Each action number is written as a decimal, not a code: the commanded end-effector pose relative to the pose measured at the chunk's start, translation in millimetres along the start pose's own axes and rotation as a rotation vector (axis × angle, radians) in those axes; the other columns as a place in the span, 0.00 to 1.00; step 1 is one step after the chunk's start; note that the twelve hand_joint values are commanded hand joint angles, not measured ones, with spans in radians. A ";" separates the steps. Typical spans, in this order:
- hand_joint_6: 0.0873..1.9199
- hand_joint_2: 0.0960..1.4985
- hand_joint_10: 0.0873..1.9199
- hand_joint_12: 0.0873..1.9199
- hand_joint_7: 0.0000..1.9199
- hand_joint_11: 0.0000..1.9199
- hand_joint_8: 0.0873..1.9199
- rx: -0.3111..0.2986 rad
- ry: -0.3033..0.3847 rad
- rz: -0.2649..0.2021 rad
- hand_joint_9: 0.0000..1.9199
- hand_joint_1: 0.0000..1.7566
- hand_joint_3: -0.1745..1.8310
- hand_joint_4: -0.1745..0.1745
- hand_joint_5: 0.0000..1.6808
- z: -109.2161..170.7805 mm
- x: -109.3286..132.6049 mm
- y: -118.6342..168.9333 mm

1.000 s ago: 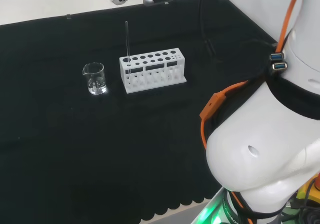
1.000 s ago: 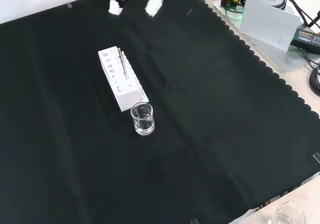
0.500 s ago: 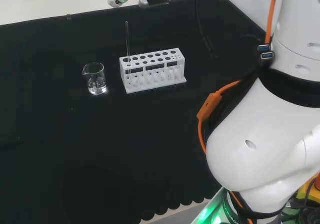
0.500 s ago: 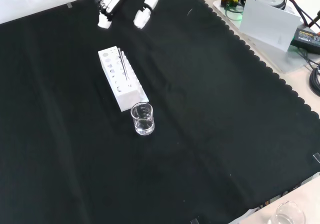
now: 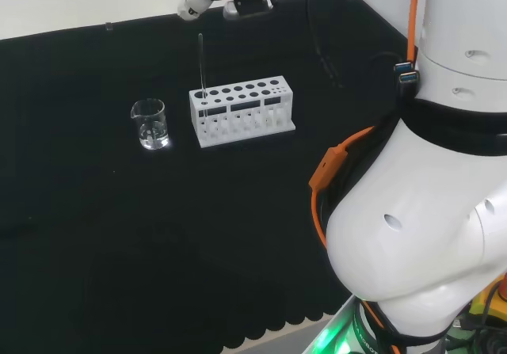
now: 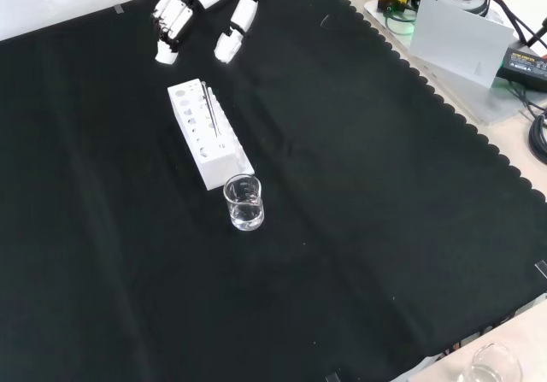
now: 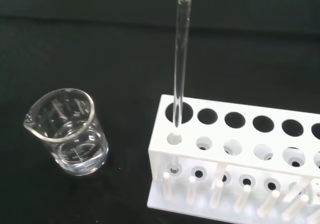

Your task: Take the glass rod from the white test tube rack.

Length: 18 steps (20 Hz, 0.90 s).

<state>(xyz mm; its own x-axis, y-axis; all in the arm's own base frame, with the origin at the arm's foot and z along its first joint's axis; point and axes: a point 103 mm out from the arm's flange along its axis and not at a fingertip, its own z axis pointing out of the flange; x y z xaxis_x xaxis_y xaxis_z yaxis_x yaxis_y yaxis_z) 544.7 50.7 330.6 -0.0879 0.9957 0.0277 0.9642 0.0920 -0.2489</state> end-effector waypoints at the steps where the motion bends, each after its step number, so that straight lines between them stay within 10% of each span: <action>1: 0.00 0.75 0.35 0.70 0.17 0.13 0.36 0.011 -0.005 0.018 0.18 0.36 0.00 0.18 0.24 14.4 -6.0 2.7; 18: 0.01 0.77 0.35 0.70 0.20 0.13 0.37 0.042 0.015 0.017 0.21 0.35 0.00 0.17 0.27 53.3 -10.0 24.7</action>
<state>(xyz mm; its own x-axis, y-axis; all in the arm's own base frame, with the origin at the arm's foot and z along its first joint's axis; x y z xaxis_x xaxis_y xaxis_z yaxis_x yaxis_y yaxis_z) 551.9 46.2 279.4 -0.0681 0.9969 0.0383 0.9555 0.0762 -0.2850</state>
